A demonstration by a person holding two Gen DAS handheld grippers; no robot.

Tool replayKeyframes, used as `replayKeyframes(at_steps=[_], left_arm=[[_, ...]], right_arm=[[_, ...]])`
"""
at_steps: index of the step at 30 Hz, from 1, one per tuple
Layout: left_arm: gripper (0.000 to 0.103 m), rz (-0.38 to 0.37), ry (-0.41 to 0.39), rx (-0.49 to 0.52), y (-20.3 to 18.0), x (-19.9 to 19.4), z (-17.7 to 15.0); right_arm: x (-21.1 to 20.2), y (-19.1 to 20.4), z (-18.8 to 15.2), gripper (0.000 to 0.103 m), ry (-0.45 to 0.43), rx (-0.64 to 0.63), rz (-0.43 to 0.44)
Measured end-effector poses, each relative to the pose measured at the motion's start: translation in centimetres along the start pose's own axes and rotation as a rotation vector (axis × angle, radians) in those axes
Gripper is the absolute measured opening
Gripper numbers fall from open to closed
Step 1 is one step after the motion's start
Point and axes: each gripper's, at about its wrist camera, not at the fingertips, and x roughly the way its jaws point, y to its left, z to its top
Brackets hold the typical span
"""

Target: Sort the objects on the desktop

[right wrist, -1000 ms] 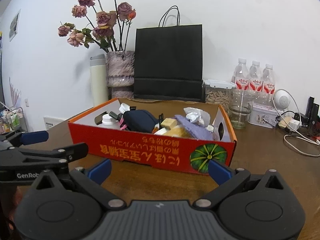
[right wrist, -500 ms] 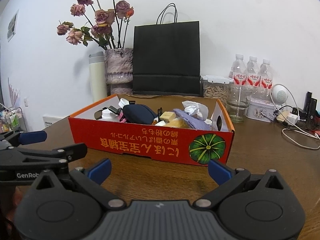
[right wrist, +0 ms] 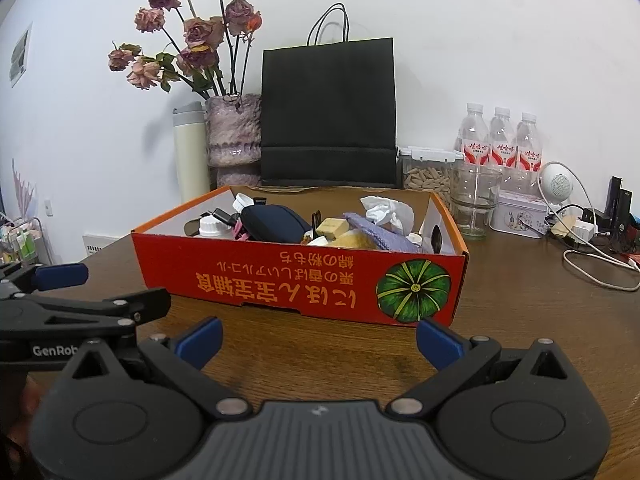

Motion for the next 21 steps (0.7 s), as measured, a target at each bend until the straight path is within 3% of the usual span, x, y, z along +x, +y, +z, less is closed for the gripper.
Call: replayKeyframes(at_steps=[21], left_arm=[[0.103,0.006,0.004,0.003,0.0,0.04,-0.02]], right_arm=[[0.09,-0.02,-0.04,0.103,-0.001,-0.002,-0.001]])
